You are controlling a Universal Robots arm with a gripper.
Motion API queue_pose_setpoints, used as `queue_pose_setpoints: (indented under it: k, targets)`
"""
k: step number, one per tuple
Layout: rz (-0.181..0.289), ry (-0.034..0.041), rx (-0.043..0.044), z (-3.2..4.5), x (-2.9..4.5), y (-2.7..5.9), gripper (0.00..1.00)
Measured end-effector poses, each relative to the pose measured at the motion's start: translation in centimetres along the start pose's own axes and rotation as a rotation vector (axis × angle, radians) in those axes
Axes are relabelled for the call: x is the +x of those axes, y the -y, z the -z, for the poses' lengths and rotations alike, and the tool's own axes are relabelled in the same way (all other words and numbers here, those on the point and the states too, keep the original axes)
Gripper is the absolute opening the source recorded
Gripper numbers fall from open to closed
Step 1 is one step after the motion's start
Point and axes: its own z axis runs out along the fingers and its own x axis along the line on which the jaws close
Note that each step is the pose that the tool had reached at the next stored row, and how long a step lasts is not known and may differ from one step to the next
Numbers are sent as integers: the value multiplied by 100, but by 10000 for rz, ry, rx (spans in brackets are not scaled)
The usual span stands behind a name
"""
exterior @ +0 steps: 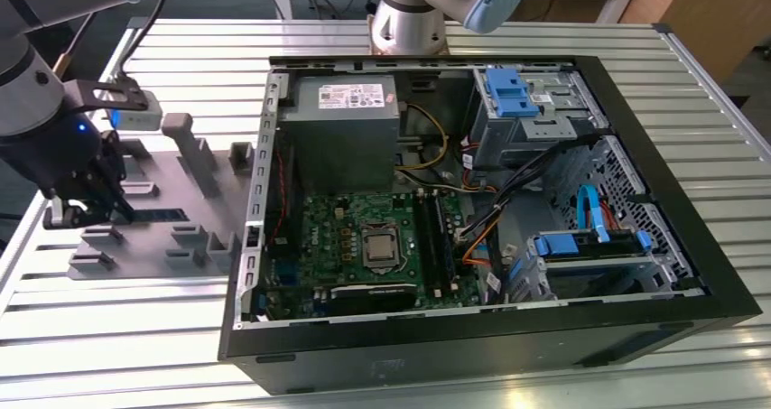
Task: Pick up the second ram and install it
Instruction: 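Pick up the second ram and move it above second insertion slot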
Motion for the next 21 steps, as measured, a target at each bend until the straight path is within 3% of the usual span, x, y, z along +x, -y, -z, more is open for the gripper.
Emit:
queue_pose_setpoints:
  k: [21]
  targets:
    - [0,1,0,52,-1,0,14]
